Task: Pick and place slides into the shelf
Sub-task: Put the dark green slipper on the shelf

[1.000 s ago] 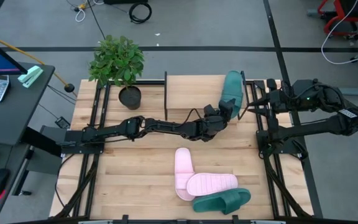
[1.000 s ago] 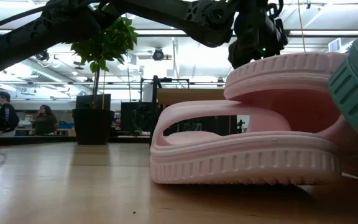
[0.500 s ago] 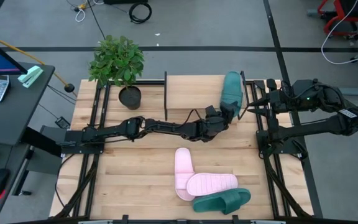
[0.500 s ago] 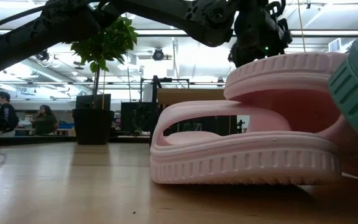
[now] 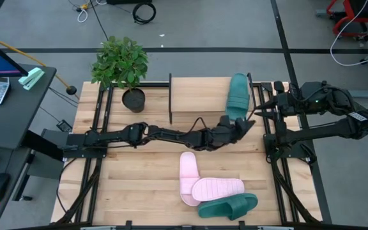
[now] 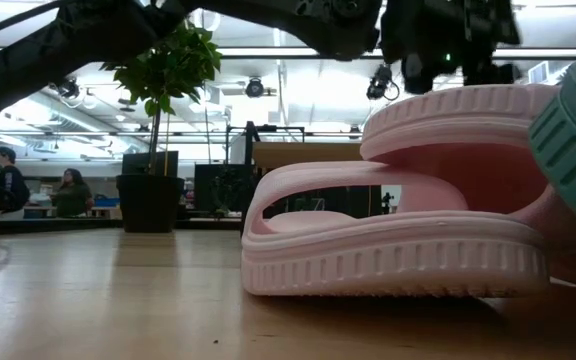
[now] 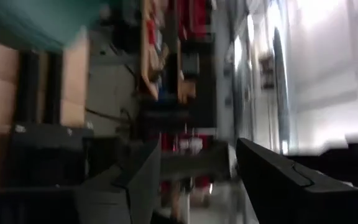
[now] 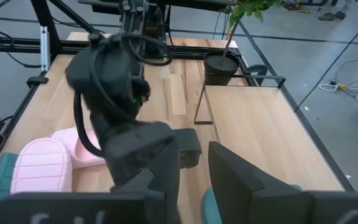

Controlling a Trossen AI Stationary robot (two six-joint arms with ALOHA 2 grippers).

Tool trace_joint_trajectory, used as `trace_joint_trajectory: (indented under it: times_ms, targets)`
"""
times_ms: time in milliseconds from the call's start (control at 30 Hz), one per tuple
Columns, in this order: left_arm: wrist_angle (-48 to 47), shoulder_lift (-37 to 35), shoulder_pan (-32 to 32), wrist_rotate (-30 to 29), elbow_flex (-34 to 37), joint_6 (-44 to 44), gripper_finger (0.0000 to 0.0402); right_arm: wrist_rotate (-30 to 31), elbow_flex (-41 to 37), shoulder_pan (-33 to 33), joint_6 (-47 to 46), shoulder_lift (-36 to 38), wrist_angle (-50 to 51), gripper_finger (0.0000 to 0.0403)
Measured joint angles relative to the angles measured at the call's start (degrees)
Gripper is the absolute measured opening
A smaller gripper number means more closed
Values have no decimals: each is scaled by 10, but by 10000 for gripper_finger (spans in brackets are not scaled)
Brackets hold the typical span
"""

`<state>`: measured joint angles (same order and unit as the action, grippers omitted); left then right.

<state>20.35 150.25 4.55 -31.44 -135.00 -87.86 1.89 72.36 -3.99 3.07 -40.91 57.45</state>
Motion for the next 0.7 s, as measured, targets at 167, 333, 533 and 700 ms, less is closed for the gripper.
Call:
trace_joint_trajectory:
  times_ms: [167, 333, 533, 700]
  targets:
    - [-35, -39, -3, 112, 0, 72, 201, -7, 0, 0, -3, 4, 5, 92]
    - [-178, -83, 4, 221, -1, 108, 189, -8, 0, 0, -3, 8, 19, 92]
    - [-253, -110, 33, 374, -1, 90, 176, -12, 0, 0, -4, 15, 39, 92]
    - [-332, -115, 68, 446, 0, 60, 172, -51, 0, 0, -5, 16, 45, 92]
